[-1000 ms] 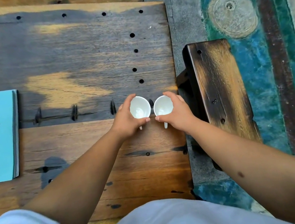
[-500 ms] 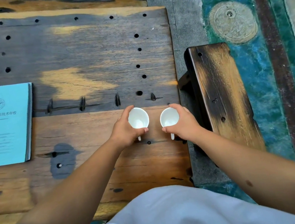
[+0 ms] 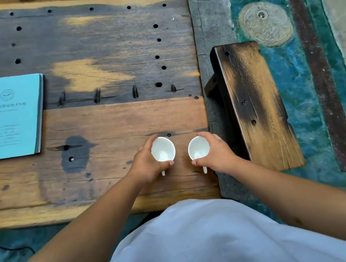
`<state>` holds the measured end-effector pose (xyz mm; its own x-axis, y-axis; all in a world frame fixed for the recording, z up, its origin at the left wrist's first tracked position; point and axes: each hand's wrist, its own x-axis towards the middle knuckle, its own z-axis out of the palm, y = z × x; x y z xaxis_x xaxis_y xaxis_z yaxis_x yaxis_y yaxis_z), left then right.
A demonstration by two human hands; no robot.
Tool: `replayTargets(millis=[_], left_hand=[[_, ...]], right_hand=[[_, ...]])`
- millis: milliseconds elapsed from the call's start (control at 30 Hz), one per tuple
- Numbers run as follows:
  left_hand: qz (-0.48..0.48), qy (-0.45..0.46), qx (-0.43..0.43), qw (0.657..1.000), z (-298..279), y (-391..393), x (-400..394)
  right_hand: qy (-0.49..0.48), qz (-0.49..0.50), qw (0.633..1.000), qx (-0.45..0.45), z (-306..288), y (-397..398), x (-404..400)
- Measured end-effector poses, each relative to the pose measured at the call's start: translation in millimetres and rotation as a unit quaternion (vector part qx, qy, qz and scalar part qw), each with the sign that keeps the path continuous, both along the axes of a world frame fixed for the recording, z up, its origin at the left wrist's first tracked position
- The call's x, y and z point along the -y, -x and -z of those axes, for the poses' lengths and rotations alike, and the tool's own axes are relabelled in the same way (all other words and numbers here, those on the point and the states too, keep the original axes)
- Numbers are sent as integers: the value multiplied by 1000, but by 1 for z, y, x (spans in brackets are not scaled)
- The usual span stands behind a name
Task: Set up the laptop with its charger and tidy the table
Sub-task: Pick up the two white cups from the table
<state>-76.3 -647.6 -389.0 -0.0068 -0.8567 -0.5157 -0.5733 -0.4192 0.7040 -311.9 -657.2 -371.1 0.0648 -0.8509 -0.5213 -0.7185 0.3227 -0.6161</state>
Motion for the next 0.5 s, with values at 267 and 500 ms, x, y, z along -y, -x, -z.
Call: replayTargets(millis=[267, 500], left_hand=[[41, -8, -2, 999, 9, 9, -39], [40, -9, -1, 999, 18, 9, -58]], right_hand=[[-11, 5, 1000, 10, 10, -2, -41], [0, 16, 1000, 22, 14, -5, -54]])
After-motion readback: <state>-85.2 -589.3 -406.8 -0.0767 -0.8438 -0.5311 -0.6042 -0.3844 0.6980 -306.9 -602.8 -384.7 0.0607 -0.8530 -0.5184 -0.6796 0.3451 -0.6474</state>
